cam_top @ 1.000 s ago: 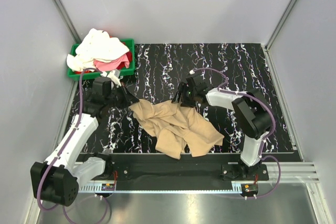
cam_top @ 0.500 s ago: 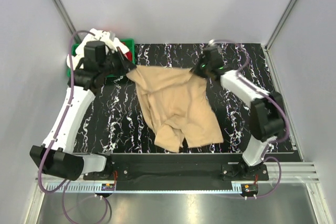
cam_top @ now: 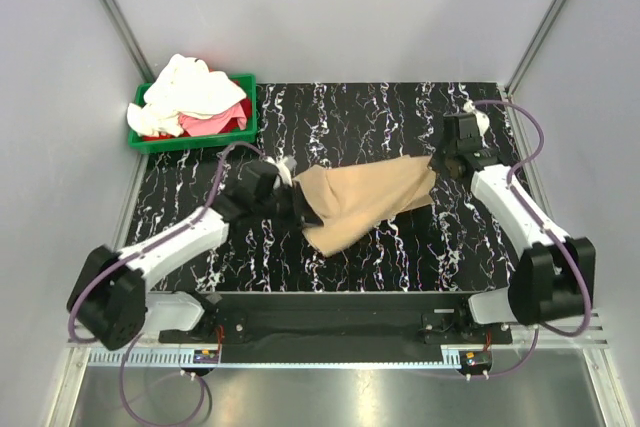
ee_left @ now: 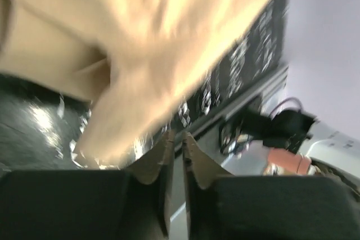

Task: Fold and stack the t-shirts
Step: Flatten the tshirt out

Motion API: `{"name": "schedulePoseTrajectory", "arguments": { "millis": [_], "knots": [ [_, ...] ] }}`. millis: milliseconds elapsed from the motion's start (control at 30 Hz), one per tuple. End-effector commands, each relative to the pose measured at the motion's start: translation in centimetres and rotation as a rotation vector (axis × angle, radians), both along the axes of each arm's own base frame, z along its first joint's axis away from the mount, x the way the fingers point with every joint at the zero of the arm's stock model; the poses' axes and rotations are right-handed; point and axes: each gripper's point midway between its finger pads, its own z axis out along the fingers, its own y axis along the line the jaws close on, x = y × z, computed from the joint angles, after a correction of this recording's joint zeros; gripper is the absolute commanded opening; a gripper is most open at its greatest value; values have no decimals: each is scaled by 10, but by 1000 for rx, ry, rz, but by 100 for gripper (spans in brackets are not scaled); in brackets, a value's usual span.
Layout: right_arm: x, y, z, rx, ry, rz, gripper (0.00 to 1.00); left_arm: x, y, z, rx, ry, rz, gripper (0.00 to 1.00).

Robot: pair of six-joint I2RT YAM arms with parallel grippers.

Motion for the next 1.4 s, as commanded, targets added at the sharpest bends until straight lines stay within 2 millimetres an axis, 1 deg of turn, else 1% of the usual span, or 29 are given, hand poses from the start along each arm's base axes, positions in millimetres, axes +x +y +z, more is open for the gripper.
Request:
{"name": "schedulePoseTrajectory", "arguments": {
  "millis": [0, 33, 100, 133, 167, 200, 233, 300, 333, 367, 467, 500, 533, 567, 633, 667, 700, 733, 767, 833, 867, 933, 967, 1000, 1033, 1100, 1133, 1300, 1367],
  "knots": [
    [9, -62, -14, -160, 72, -131, 0, 11, -42, 27, -180, -32, -46, 27],
    [13, -68, -16, -180, 94, -131, 0, 18, -47, 28, -157, -20, -58, 34],
    [37, -79, -10, -194, 112, -156, 2, 34, -41, 24, -51, -86, -55, 43],
    [40, -81, -11, -209, 143, -146, 3, 36, -34, 20, 22, -70, -43, 46],
    [58, -80, -4, -207, 134, -135, 5, 56, -32, 30, 72, -129, 1, 51],
    [65, -79, -3, -213, 141, -126, 6, 64, -26, 31, 126, -175, 1, 56],
    [71, -80, -2, -224, 149, -114, 7, 66, -17, 24, 189, -157, 16, 62],
    [97, -80, 3, -242, 132, -99, 10, 80, -7, 20, 257, -174, 55, 63],
    [108, -80, -12, -266, 167, -60, 11, 85, 0, 16, 269, -166, 75, 64],
    [128, -70, 7, -244, 117, -14, 13, 86, 5, 4, 293, -145, 89, 64],
    [143, -55, 11, -190, 145, 58, 21, 94, 12, -15, 341, -132, 113, 66],
    [135, -50, 8, -164, 180, 63, 31, 96, 12, -27, 363, -115, 110, 66],
    [130, -45, 16, -124, 170, 50, 36, 98, 10, -33, 373, -105, 106, 67],
    [116, -39, 6, -87, 211, 58, 42, 100, 9, -38, 380, -96, 103, 67],
    [94, -35, 0, -31, 246, 18, 51, 105, 5, -51, 391, -74, 97, 66],
    [71, -33, -5, -14, 274, 19, 53, 107, 4, -55, 397, -72, 99, 67],
    [62, -33, -6, -7, 278, 9, 55, 110, 3, -58, 394, -66, 105, 67],
    [50, -33, 4, 2, 260, 2, 57, 115, -2, -64, 382, -73, 102, 67],
    [33, -33, -11, 8, 304, 2, 58, 116, -6, -64, 362, -71, 93, 67],
    [17, -29, -6, 44, 286, -4, 59, 123, -15, -74, 343, -61, 86, 67],
    [0, -26, -24, 64, 335, -5, 60, 123, -18, -78, 337, -52, 78, 67],
    [-11, -25, -26, 100, 304, -41, 60, 128, -21, -86, 338, -48, 75, 66],
    [-30, -20, -51, 132, 358, -36, 59, 130, -24, -92, 333, -43, 63, 66],
    [-31, -15, -55, 164, 341, -26, 59, 131, -28, -95, 323, -49, 51, 66],
    [-48, -5, -70, 224, 376, -14, 58, 135, -34, -93, 296, -70, 37, 66],
    [-49, 6, -79, 296, 349, -17, 56, 137, -41, -101, 284, -59, 13, 64],
    [-61, 9, -91, 321, 371, -16, 56, 139, -42, -102, 284, -59, 10, 63],
    [-63, 8, -113, 319, 352, -18, 54, 147, -54, -106, 256, -86, -39, 59],
    [-71, 6, -128, 315, 377, -36, 54, 151, -58, -105, 244, -101, -52, 50]
  ]
}}
